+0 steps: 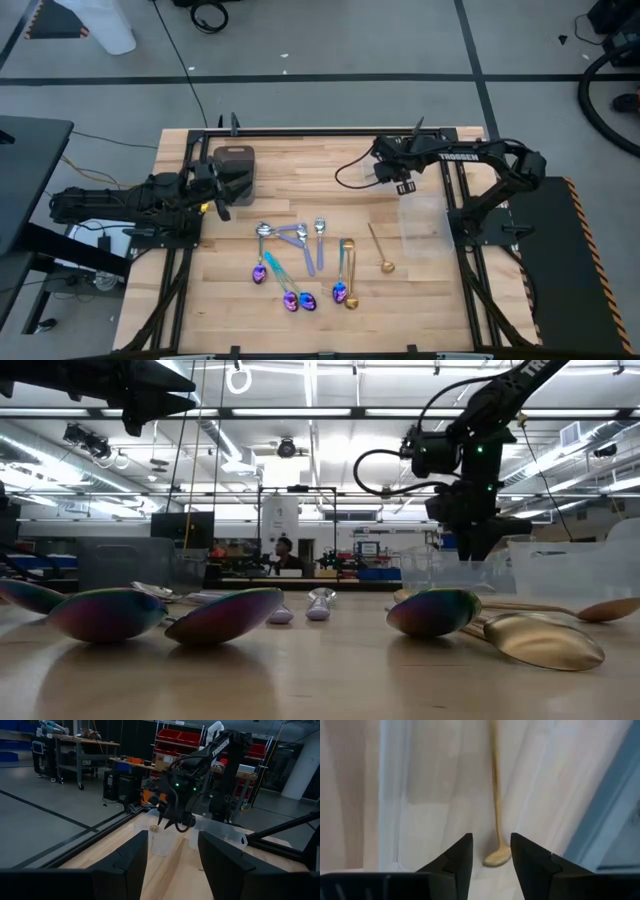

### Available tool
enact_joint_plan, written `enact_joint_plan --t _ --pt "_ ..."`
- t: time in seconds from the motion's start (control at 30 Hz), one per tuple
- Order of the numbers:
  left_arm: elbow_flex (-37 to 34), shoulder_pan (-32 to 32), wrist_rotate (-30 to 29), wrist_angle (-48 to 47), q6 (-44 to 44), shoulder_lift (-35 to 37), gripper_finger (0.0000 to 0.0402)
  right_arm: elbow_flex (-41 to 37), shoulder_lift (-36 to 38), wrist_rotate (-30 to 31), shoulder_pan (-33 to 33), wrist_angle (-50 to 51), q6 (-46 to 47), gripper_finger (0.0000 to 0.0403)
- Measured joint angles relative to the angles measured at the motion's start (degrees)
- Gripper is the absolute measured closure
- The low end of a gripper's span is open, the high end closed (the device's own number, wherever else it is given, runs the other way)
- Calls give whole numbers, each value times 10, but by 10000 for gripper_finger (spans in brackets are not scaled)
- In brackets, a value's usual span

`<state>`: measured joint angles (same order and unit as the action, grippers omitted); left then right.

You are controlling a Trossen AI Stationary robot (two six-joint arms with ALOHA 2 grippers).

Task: Sort silverware by color (type)
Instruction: Put the gold spoon into the top transparent bin

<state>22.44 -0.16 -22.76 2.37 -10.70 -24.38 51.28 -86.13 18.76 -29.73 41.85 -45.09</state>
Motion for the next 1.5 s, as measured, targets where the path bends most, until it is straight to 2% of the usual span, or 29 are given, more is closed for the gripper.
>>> enact_joint_plan --t 0.3,0.57,0.7,1.0,1.13,1.3,1.5 --pt "0 0 0 0 -3 0 219 77 0 41 44 55 150 259" --pt "0 0 0 -1 -2 0 219 195 1 41 94 133 233 260" --pt "0 0 0 -1 -2 0 219 243 1 39 121 137 320 260" --pt "0 0 0 -1 -2 0 219 299 1 -59 189 128 565 261" --pt "0 0 0 -1 -2 0 219 299 1 -70 230 126 659 263" --pt "0 0 0 -1 -2 0 219 299 1 -34 293 97 776 264" --pt "0 0 0 -1 -2 0 219 298 -26 75 380 60 851 264"
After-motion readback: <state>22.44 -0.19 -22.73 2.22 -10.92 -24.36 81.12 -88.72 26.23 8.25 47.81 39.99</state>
